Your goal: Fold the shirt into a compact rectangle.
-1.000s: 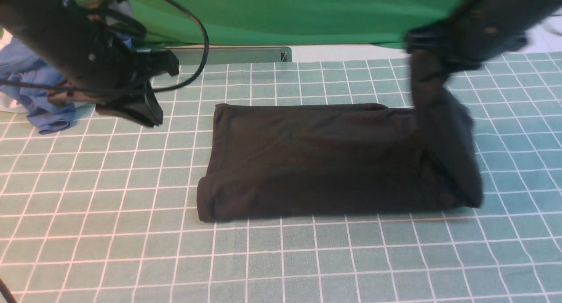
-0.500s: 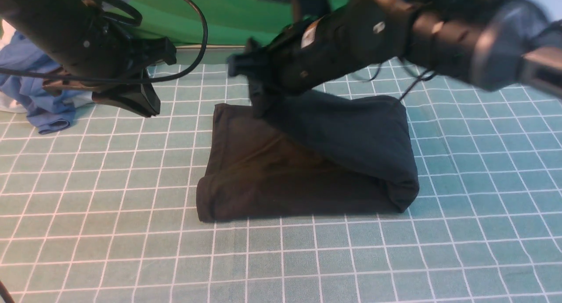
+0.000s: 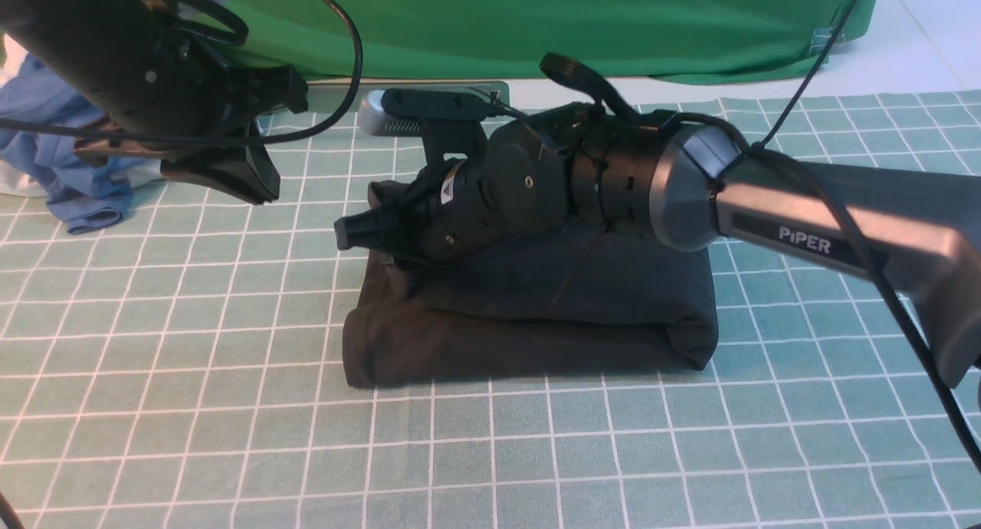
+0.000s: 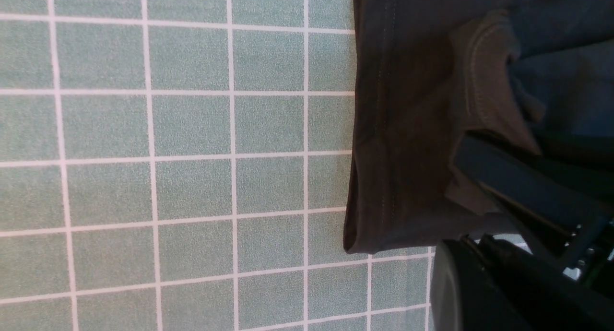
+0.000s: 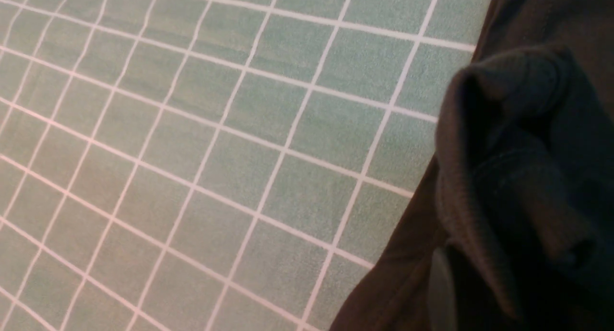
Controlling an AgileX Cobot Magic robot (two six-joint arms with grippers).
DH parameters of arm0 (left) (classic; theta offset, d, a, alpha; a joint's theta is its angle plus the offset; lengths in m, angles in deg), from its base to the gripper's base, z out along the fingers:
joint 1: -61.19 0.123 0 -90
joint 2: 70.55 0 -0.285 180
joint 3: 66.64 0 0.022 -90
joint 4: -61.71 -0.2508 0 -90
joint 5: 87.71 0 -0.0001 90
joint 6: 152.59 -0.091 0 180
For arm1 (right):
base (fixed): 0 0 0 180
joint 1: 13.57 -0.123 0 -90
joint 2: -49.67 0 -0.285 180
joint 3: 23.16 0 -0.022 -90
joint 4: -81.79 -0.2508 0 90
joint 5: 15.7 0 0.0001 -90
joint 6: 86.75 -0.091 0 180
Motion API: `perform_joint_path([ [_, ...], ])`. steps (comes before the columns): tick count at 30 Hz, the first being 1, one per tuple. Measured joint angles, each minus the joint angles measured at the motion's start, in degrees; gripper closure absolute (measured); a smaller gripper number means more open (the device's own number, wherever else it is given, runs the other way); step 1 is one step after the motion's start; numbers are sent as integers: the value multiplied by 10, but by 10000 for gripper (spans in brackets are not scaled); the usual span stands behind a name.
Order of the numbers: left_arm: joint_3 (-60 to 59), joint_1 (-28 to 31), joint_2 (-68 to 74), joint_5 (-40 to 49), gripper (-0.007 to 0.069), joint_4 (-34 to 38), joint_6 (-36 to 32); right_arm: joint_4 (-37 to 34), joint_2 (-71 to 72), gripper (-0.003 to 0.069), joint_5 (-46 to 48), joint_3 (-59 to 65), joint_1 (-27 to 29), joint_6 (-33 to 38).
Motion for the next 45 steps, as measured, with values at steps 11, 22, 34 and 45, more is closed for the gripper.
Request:
perform_joint_path([
  [11,0,0,0,0,610,0,2,-1,0,170,11,-2,-1,5],
  [22,0,1,0,0,610,16,28,29,108,453,368,-79,97,155],
  [34,0,1,0,13,610,23,30,54,258,528,399,153,271,186],
  [45,-122,-4,0,-46,584,46,65,30,250,51,256,248,279,172],
])
